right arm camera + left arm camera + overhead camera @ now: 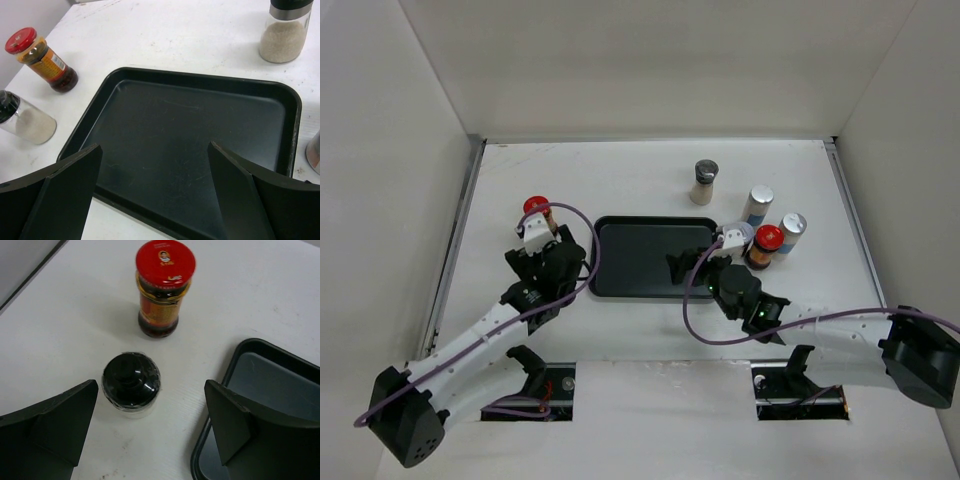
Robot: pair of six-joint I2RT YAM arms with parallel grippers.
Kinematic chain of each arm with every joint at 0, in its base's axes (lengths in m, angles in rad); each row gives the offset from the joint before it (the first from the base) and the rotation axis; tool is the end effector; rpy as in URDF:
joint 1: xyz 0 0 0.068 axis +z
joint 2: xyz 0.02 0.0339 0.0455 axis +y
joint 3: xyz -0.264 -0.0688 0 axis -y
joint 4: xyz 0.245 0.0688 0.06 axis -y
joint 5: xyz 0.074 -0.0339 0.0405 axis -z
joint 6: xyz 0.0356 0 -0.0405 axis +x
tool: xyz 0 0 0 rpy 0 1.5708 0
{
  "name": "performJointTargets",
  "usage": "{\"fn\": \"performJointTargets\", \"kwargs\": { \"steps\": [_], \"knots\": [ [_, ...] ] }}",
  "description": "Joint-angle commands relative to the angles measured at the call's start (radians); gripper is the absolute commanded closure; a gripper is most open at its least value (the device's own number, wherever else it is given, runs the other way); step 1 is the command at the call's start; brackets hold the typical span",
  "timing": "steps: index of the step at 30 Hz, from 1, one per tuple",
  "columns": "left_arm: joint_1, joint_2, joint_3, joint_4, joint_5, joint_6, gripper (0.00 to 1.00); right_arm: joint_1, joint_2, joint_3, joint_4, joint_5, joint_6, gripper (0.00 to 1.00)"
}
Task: Organize the condiment bottles
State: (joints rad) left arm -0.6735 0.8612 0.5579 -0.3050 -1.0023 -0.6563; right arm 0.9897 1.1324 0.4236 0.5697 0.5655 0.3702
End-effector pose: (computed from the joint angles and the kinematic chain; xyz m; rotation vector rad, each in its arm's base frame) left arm 0.1564 -0.0864 0.2446 -0.5037 1.8199 0.1977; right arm 0.1455 0.1868 0.2242 -0.1068 1.7135 0.5342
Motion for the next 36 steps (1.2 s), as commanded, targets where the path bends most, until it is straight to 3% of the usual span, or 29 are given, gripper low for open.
{"fn": "performJointTargets", "kwargs": {
  "steps": [1, 7, 12, 17, 20, 23, 27, 33, 36],
  "knots": [
    [0.073, 0.018, -0.026, 0.009, 0.007, -0.055, 0.12, -0.001, 0.013, 0.020, 0.056, -0.016, 0.006, 0.07],
    [0.235, 0.091, -0.055, 0.118, 0.192, -0.054, 0.16, 0.000, 0.018, 0.023, 0.056, -0.018, 0.001, 0.07],
    [0.255, 0.172, -0.064, 0.220, 0.261, -0.029, 0.20, -0.001, 0.020, 0.023, 0.056, -0.026, 0.001, 0.07],
    [0.249, 0.205, -0.044, 0.224, 0.255, -0.012, 0.54, -0.001, 0.023, 0.023, 0.056, -0.030, 0.003, 0.07],
    [0.184, 0.144, 0.012, 0.173, 0.211, 0.018, 0.63, -0.007, 0.021, 0.020, 0.058, -0.029, 0.006, 0.07],
    [0.070, 0.124, 0.095, 0.168, 0.150, 0.079, 0.64, -0.009, 0.023, 0.020, 0.058, -0.027, 0.006, 0.07],
    [-0.031, 0.226, 0.200, 0.245, 0.152, 0.127, 0.64, -0.021, 0.035, 0.018, 0.067, -0.030, 0.010, 0.07],
    [-0.021, 0.497, 0.293, 0.526, 0.264, 0.199, 0.64, -0.052, -0.006, -0.003, 0.067, -0.015, 0.012, 0.10],
    [0.002, 0.613, 0.349, 0.572, 0.317, 0.213, 0.64, -0.067, -0.052, -0.020, 0.061, -0.013, 0.015, 0.10]
  ]
}}
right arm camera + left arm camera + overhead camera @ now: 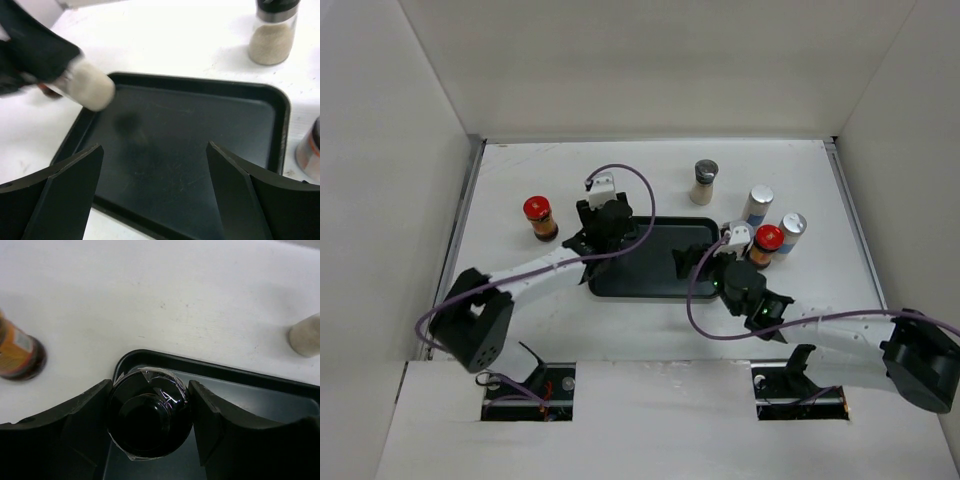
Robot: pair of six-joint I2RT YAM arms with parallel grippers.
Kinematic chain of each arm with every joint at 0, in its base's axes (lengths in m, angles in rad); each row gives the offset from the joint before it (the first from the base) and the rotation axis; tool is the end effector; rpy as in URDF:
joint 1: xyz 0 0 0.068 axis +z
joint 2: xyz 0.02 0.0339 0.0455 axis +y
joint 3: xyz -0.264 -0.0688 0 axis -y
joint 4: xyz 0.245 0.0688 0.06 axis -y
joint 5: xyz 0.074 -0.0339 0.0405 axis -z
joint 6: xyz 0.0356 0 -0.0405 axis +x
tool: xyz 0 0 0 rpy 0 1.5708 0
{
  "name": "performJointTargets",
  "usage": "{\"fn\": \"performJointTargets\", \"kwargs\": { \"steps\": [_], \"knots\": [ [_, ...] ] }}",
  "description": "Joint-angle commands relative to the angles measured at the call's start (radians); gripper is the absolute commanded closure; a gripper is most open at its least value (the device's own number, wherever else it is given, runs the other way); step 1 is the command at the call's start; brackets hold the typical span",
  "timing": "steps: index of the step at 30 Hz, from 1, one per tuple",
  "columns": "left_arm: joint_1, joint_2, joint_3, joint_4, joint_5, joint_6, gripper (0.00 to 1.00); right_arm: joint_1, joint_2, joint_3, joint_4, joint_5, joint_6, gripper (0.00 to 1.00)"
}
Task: Organize the condiment bottles
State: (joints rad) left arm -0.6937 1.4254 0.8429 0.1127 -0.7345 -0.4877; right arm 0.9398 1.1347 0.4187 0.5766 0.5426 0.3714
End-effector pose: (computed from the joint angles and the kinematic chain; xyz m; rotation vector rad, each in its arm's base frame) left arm 0.2528 -0.1792 0.2446 -0.2460 1.8978 -0.0416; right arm 0.1542 0.1799 0.2227 -0.0805 1.7150 0.5166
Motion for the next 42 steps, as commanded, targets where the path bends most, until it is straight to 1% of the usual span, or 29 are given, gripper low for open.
{"fn": "performJointTargets", "kwargs": {
  "steps": [1, 5, 7, 8, 10, 11, 12, 13, 14, 16, 17, 18, 19, 20, 21, 23, 24, 25, 26, 27, 28, 29, 32, 36, 42],
  "knots": [
    [0.027, 0.076, 0.077, 0.160, 0.059, 0.046, 0.64, -0.026, -0.071, -0.020, 0.052, 0.010, 0.017, 0.10],
    [0.038, 0.139, 0.090, 0.177, 0.064, 0.049, 0.64, -0.055, -0.113, -0.038, 0.048, 0.005, 0.027, 0.10],
    [0.046, 0.170, 0.084, 0.194, 0.061, 0.049, 0.61, -0.069, -0.115, -0.041, 0.048, 0.008, 0.032, 0.08],
    [0.049, 0.181, 0.081, 0.197, 0.064, 0.049, 0.56, -0.078, -0.113, -0.041, 0.046, 0.005, 0.032, 0.07],
    [0.044, 0.191, 0.065, 0.211, 0.052, 0.052, 0.42, -0.085, -0.104, -0.037, 0.040, 0.000, 0.040, 0.05],
    [0.040, 0.184, 0.047, 0.234, 0.050, 0.052, 0.31, -0.086, -0.102, -0.029, 0.028, 0.003, 0.041, 0.05],
    [0.035, 0.170, 0.026, 0.266, 0.049, 0.054, 0.20, -0.086, -0.099, -0.020, 0.010, 0.008, 0.041, 0.05],
    [0.030, 0.156, 0.007, 0.292, 0.049, 0.057, 0.13, -0.089, -0.095, -0.006, -0.013, 0.010, 0.041, 0.07],
    [0.027, 0.135, -0.013, 0.310, 0.050, 0.057, 0.09, -0.097, -0.089, 0.006, -0.030, 0.010, 0.041, 0.09],
    [0.012, 0.078, -0.048, 0.341, 0.049, 0.060, 0.02, -0.114, -0.076, 0.041, -0.075, 0.010, 0.041, 0.20],
    [0.009, 0.054, -0.062, 0.352, 0.050, 0.060, 0.00, -0.120, -0.072, 0.064, -0.099, 0.011, 0.043, 0.29],
    [0.004, 0.008, -0.086, 0.375, 0.061, 0.060, 0.00, -0.127, -0.067, 0.093, -0.131, 0.014, 0.043, 0.45],
    [0.000, -0.034, -0.106, 0.395, 0.063, 0.058, 0.00, -0.137, -0.056, 0.127, -0.165, 0.017, 0.043, 0.56],
    [-0.008, -0.064, -0.122, 0.413, 0.063, 0.058, 0.00, -0.146, -0.040, 0.167, -0.199, 0.020, 0.040, 0.62],
    [-0.017, -0.106, -0.146, 0.439, 0.057, 0.060, 0.00, -0.157, -0.015, 0.211, -0.231, 0.028, 0.032, 0.64],
    [-0.034, -0.186, -0.197, 0.488, 0.052, 0.067, 0.00, -0.190, 0.042, 0.293, -0.276, 0.030, 0.008, 0.60],
    [-0.040, -0.221, -0.223, 0.507, 0.053, 0.070, 0.00, -0.210, 0.075, 0.339, -0.300, 0.031, -0.006, 0.53],
    [-0.045, -0.256, -0.250, 0.521, 0.053, 0.072, 0.00, -0.229, 0.114, 0.382, -0.305, 0.036, -0.018, 0.39],
    [-0.046, -0.291, -0.281, 0.530, 0.053, 0.072, 0.00, -0.256, 0.160, 0.428, -0.319, 0.034, -0.029, 0.22],
    [-0.046, -0.328, -0.315, 0.539, 0.061, 0.066, 0.00, -0.282, 0.201, 0.471, -0.330, 0.034, -0.044, 0.10],
    [-0.048, -0.362, -0.347, 0.550, 0.063, 0.063, 0.00, -0.307, 0.245, 0.511, -0.330, 0.039, -0.063, 0.04],
    [-0.049, -0.393, -0.379, 0.562, 0.064, 0.058, 0.00, -0.336, 0.294, 0.550, -0.328, 0.037, -0.075, 0.00],
    [-0.051, -0.468, -0.459, 0.596, 0.064, 0.051, 0.00, -0.405, 0.451, 0.698, -0.372, 0.002, -0.098, 0.00],
    [-0.042, -0.539, -0.542, 0.628, 0.069, 0.047, 0.00, -0.450, 0.609, 0.856, -0.438, -0.029, -0.112, 0.00],
    [-0.016, -0.519, -0.577, 0.691, 0.112, 0.037, 0.00, -0.490, 0.795, 1.037, -0.514, -0.062, -0.117, 0.00]
  ]
}}
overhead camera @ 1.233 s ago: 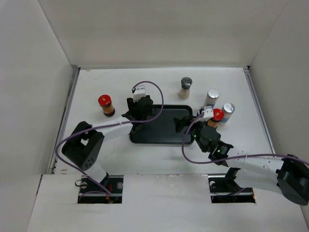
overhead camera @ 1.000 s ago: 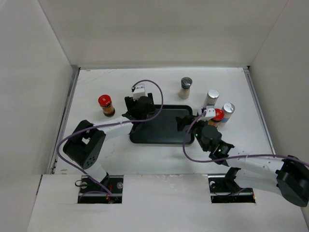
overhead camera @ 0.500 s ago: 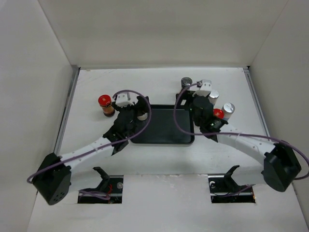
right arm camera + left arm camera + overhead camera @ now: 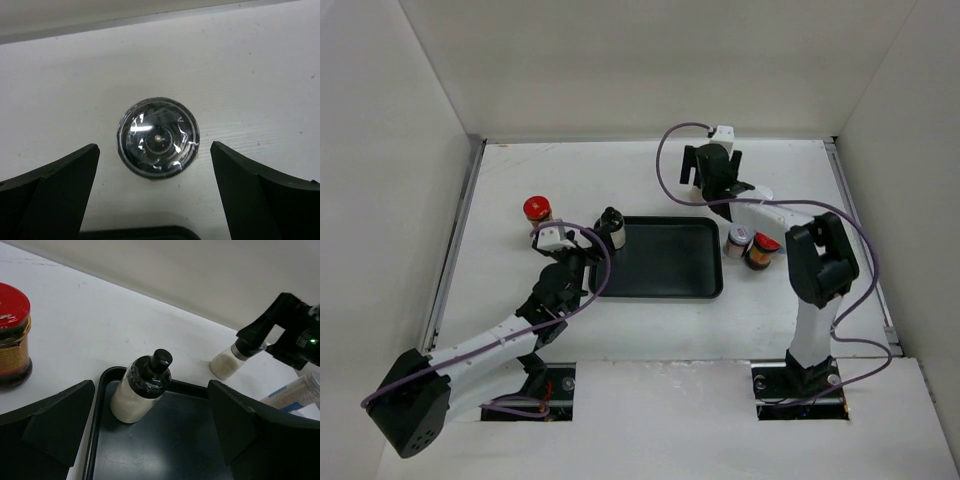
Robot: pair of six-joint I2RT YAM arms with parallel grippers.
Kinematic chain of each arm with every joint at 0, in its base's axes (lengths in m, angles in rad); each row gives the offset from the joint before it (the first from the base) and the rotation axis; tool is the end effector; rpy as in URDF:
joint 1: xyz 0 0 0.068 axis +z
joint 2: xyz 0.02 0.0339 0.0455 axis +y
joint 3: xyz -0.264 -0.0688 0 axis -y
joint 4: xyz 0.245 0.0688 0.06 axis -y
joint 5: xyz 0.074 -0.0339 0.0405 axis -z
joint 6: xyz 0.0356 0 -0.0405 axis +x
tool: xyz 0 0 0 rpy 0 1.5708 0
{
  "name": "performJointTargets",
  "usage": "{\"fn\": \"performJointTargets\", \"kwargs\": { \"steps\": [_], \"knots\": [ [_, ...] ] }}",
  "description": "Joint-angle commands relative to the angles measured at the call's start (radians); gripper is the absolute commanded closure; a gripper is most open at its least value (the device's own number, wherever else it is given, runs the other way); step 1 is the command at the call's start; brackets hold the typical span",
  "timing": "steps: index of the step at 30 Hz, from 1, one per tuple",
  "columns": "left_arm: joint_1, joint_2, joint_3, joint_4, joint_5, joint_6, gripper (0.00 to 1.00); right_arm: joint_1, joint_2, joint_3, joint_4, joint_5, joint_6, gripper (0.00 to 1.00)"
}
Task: Organize the condiment bottles
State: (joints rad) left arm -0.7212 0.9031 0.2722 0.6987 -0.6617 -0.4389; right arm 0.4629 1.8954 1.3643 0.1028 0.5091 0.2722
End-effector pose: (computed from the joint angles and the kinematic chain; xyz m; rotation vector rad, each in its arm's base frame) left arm 0.1584 -0.1101 0.2317 -0.3212 1.4987 -0.4305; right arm 0.4027 0.1816 0.2477 0.1365 1.9372 -0.0227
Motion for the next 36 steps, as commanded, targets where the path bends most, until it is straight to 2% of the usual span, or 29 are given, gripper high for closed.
{"fn": "performJointTargets", "kwargs": {
  "steps": [1, 2, 7, 9, 12, 15, 19, 24, 36],
  "knots": [
    [0.013, 0.006, -0.008, 0.107, 0.051, -0.012, 0.00, -0.016, 0.053, 0.113, -0.049, -0.038, -0.016, 0.00],
    [0.013, 0.008, -0.010, 0.108, 0.057, -0.012, 0.00, -0.020, 0.068, 0.130, -0.048, -0.046, -0.016, 0.00],
    [0.032, 0.011, -0.018, 0.110, 0.059, -0.014, 0.00, -0.037, 0.096, 0.157, -0.014, -0.043, -0.018, 0.38],
    [0.036, -0.003, -0.025, 0.110, 0.059, -0.018, 0.00, -0.031, 0.033, 0.084, 0.085, -0.035, -0.027, 0.43],
    [0.044, -0.009, -0.025, 0.110, 0.059, -0.021, 0.00, 0.008, -0.117, -0.060, 0.201, -0.047, -0.048, 0.43],
    [0.045, -0.007, -0.025, 0.110, 0.059, -0.027, 0.00, 0.074, -0.244, -0.171, 0.216, -0.070, -0.038, 0.43],
    [0.055, 0.003, -0.024, 0.110, 0.059, -0.035, 0.00, 0.182, -0.315, -0.249, 0.219, -0.112, -0.002, 0.43],
    [0.058, 0.005, -0.025, 0.107, 0.060, -0.046, 0.00, 0.303, -0.280, -0.272, 0.259, -0.110, 0.013, 0.43],
    [0.065, 0.002, -0.031, 0.102, 0.059, -0.049, 0.00, 0.354, -0.096, -0.189, 0.356, -0.080, 0.022, 0.43]
  ]
}}
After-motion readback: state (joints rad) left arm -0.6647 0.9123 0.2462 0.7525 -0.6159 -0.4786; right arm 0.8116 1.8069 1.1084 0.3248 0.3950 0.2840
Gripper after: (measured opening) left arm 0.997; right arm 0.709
